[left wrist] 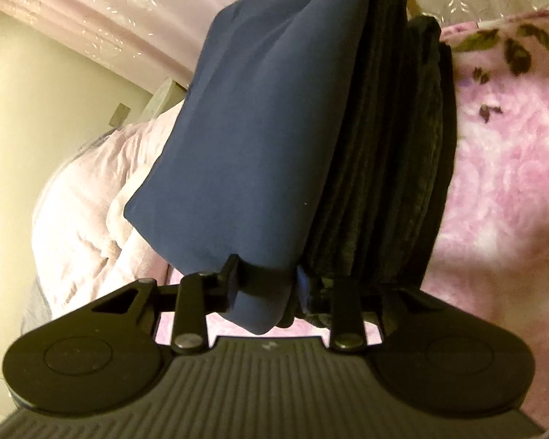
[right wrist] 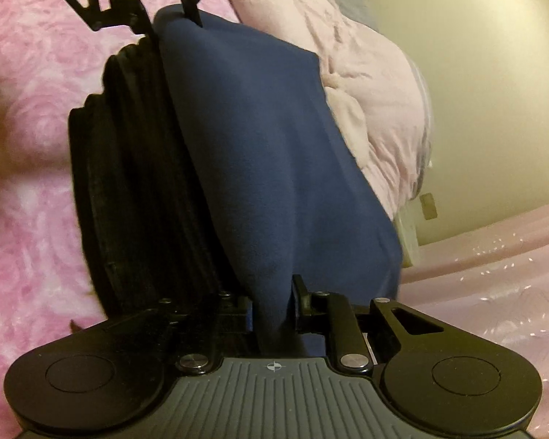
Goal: Fold clothes
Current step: 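Lower the navy top onto the dark clothes stack and open both grippers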
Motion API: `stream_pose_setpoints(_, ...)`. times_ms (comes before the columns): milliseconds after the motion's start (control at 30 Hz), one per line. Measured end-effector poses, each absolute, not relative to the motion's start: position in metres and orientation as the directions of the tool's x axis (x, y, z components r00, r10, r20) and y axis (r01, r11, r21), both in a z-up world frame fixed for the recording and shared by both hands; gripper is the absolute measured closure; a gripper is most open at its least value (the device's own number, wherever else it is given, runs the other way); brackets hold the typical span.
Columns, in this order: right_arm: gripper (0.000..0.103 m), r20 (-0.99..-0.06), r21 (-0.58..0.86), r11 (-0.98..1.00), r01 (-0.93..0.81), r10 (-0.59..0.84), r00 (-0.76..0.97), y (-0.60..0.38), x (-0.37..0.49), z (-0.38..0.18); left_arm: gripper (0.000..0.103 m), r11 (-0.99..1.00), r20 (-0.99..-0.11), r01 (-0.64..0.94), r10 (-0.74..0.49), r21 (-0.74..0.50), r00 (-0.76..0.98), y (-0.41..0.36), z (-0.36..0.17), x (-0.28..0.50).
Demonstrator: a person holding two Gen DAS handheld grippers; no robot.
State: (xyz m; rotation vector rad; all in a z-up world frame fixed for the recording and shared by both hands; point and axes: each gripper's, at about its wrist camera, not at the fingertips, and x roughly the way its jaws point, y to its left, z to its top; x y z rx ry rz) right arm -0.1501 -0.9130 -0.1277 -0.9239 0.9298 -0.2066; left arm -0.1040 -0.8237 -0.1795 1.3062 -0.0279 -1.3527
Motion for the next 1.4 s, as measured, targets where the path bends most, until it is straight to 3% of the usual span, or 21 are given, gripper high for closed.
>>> stream_pose_setpoints(267, 0.085, -0.614, -0.731, 0.667, -0.145, -0.551, 0.565, -0.908, -0.166, -0.112, 0.077, -0.315, -0.662, 0.701, -0.689, 0.639, 0.294, -0.803, -0.153, -0.098)
stream_pose_setpoints(467, 0.086, -0.601, -0.744, 0.652, -0.148, -0.555, 0.575, -0.919, -0.165, -0.115, 0.077, -0.258, -0.627, 0.759, -0.741, 0.598, 0.242, -0.803, -0.128, -0.097)
stream_pose_setpoints(500, 0.093, -0.598, -0.746, 0.649, -0.148, -0.556, 0.577, -0.921, -0.165, -0.116, 0.077, -0.251, -0.628, 0.768, -0.741, 0.589, 0.239, -0.805, -0.126, -0.096)
stream_pose_setpoints(900, 0.093, -0.618, -0.753, 0.625, -0.204, -0.568, 0.544, -0.926, -0.177, -0.129, 0.077, -0.148, -0.661, 0.878, -0.716, 0.456, 0.223, -0.818, -0.108, -0.066)
stream_pose_setpoints(1167, 0.093, -0.648, -0.605, 0.796, -0.027, -0.472, 0.598, -0.892, -0.182, -0.074, 0.078, -0.105, -0.713, 0.939, -0.680, 0.327, 0.173, -0.836, -0.099, -0.044)
stream_pose_setpoints(1233, 0.093, -0.616, -0.574, 0.818, 0.039, -0.463, 0.637, -0.893, -0.173, -0.063, 0.080, -0.100, -0.732, 0.952, -0.664, 0.290, 0.153, -0.841, -0.105, -0.042)
stream_pose_setpoints(1400, 0.092, -0.710, -0.412, 0.898, 0.152, -0.422, 0.564, -0.937, -0.150, -0.094, 0.080, -0.114, -0.742, 0.951, -0.654, 0.287, 0.146, -0.845, -0.113, -0.047)
